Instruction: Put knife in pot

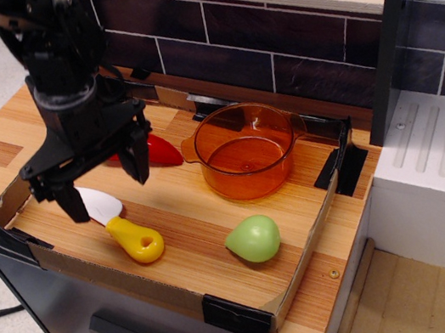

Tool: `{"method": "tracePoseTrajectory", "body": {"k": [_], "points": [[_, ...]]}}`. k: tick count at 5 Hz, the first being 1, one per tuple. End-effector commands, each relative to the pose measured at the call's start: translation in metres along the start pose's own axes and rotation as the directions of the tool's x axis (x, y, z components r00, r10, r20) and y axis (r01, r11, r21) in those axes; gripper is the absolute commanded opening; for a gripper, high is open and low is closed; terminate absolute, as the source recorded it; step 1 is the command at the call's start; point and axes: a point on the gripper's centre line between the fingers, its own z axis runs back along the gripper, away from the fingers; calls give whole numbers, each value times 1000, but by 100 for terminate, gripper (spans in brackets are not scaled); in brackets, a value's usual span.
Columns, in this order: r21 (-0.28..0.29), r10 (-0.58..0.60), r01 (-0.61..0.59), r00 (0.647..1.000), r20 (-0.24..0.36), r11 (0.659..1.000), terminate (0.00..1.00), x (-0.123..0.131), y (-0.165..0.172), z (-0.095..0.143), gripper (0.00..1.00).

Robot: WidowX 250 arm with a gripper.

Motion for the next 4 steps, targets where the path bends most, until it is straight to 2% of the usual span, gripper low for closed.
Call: {"method": "tracePoseTrajectory", "body": {"k": [1, 2, 3, 4], "points": [[39, -8, 8, 1000, 4, 999, 0, -16, 0, -15, 100], [61, -13, 13, 1000, 1, 998, 0, -21, 0, -25, 100], [54, -32, 33, 999, -3, 998, 0, -24, 0, -30, 100], [23, -65, 65, 998, -16, 998, 0, -25, 2, -28, 0]]}}
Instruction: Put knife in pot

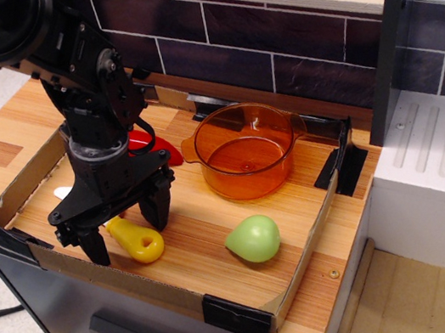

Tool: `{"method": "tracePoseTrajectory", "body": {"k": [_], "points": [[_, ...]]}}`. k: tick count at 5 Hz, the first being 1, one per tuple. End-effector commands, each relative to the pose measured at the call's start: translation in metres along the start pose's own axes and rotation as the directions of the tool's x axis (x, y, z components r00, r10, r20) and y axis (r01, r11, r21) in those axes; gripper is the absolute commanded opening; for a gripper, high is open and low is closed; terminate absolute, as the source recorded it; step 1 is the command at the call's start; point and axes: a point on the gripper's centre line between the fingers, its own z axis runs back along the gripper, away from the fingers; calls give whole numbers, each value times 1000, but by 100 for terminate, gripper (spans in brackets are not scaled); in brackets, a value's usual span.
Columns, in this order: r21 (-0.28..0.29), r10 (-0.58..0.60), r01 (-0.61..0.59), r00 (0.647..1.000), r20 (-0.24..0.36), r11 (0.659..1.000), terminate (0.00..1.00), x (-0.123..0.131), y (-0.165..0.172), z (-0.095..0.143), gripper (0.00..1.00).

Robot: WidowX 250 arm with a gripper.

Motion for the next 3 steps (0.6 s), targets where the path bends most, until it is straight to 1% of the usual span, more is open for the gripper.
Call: {"method": "tracePoseTrajectory", "body": {"k": [1, 2, 3], "points": [[-49, -55, 55, 998, -11, 997, 0, 1, 2, 6, 0], [-84, -48, 48, 999, 1, 995, 0, 3, 3, 15, 0], [-98, -6, 5, 1000, -4, 995, 0, 7, 5, 37, 0]]}}
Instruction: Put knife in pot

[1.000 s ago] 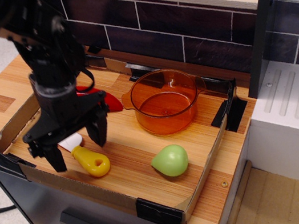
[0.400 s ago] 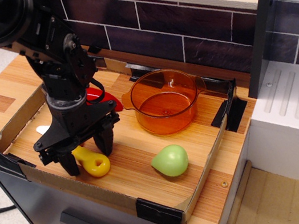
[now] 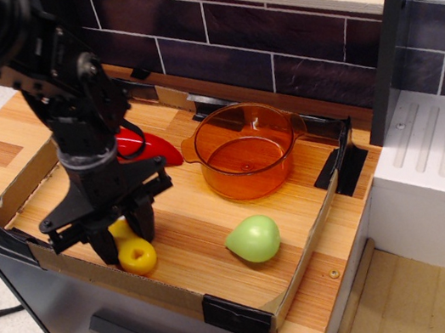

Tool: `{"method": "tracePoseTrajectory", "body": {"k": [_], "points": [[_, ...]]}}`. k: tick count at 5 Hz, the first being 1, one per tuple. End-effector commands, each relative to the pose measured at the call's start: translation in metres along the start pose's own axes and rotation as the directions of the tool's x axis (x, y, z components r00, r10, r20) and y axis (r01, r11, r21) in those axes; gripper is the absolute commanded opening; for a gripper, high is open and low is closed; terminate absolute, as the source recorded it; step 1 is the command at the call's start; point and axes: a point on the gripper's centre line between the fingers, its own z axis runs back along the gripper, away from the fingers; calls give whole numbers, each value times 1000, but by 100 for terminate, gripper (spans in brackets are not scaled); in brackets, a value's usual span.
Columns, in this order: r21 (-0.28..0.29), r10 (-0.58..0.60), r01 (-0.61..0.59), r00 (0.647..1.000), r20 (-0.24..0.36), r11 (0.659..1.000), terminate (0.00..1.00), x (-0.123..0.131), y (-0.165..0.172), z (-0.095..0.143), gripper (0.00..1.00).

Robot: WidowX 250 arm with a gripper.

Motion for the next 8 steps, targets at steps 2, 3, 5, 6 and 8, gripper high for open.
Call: {"method": "tracePoseTrajectory", "body": {"k": [2, 3, 5, 6, 8], "points": [[-123, 351, -342, 935, 58, 932, 0, 23, -26, 88, 0], [-140, 494, -481, 865, 84, 866, 0, 29, -53, 97, 0], [-157, 599, -580, 789, 137, 800, 0, 34, -105, 95, 0], [-118, 585, -573, 797, 149, 811, 0, 27, -119, 84, 0], [-33, 578, -582, 799, 167, 813, 0, 15, -135, 58, 0]]}}
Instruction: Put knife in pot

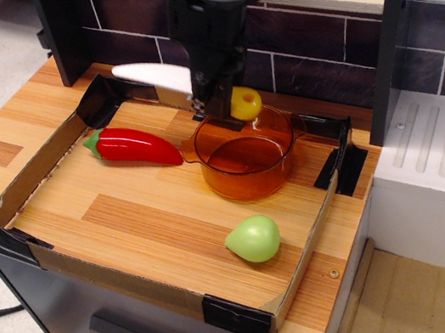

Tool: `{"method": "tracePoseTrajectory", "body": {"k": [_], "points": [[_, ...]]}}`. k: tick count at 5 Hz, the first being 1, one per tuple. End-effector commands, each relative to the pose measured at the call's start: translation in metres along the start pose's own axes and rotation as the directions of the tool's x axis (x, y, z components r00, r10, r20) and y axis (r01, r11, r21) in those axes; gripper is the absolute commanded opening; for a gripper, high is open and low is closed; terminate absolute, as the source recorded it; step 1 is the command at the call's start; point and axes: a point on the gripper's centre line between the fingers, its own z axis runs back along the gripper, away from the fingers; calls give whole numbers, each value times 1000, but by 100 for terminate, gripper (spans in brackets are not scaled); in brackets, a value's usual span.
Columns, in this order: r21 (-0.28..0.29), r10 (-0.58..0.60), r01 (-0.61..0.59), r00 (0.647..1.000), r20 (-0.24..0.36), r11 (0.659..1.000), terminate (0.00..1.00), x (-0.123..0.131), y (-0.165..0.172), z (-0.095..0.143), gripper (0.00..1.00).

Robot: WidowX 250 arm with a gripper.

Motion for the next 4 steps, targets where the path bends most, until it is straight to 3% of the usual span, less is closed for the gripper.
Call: {"method": "tracePoseTrajectory", "body": {"k": [1, 2, 4], "points": [[-25, -1, 1, 1000, 17, 1000, 0, -1, -10, -2, 0], [-39, -40, 41, 999, 25, 998, 0, -3, -2, 7, 100], [-67, -66, 62, 996, -61, 996, 0, 17, 2, 54, 100]]}}
